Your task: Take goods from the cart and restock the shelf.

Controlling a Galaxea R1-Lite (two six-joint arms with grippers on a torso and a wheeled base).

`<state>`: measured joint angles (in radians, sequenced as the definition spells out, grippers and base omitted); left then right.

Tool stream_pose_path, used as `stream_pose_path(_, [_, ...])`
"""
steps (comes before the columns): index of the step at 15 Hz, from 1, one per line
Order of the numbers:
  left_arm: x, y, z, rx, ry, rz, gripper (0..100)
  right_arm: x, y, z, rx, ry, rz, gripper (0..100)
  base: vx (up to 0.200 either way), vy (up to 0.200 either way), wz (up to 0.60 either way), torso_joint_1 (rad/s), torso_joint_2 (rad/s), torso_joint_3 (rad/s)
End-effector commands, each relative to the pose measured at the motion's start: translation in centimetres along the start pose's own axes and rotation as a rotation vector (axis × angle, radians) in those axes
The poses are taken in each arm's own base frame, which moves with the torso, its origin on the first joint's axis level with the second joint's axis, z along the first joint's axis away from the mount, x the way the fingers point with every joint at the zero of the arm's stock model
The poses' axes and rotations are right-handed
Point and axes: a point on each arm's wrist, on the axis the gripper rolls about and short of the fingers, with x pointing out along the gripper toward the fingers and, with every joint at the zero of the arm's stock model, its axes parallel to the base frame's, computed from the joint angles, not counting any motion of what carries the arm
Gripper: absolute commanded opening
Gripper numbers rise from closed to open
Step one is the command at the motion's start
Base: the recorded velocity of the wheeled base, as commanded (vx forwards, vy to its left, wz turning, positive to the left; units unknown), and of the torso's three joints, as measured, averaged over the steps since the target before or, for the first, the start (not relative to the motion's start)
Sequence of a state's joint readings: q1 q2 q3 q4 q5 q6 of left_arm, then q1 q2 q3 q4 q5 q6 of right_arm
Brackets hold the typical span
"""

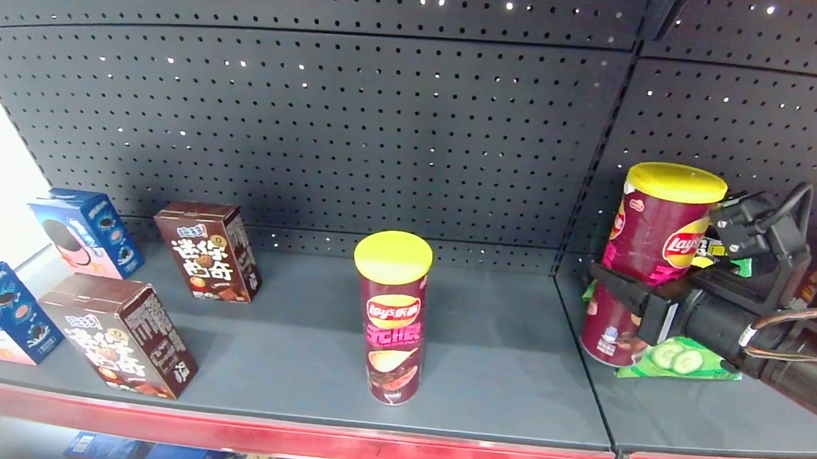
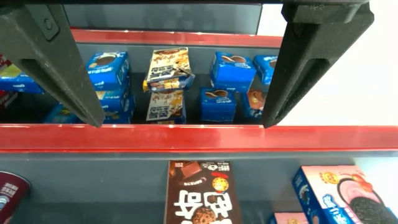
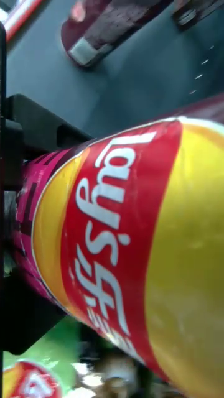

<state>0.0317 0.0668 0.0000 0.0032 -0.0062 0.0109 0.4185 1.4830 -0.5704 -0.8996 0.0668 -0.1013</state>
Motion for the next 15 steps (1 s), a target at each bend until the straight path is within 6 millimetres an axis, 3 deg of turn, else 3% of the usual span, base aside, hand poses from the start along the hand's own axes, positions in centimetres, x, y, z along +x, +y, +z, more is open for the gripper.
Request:
stream_pose_path(1, [0.0,0.0,0.0,0.000,0.002,0.002,100,2.3,0.1,-1.1,0.001,0.000,0.073,0,0.000,0.000,0.00,0.000,0.00,0.000])
stream_pose_path(4, [0.0,0.0,0.0,0.000,0.002,0.001,100,3.3,0.9,-2.1,0.007,-0.002,0.209,0,0.000,0.000,0.00,0.000,0.00,0.000])
stream_pose_path(7, [0.0,0.0,0.0,0.000,0.002,0.001,100,5.8,0.9,-2.2,0.017,-0.039,0.215,0,0.000,0.000,0.00,0.000,0.00,0.000])
stream_pose_path(10, [0.0,0.0,0.0,0.000,0.002,0.001,100,7.8,1.2,-2.0,0.016,-0.054,0.221,0,0.000,0.000,0.00,0.000,0.00,0.000])
stream_pose_path(15, [0.0,0.0,0.0,0.000,0.002,0.001,100,13.0,3.9,-0.5,0.026,-0.115,0.291,0,0.000,0.000,0.00,0.000,0.00,0.000])
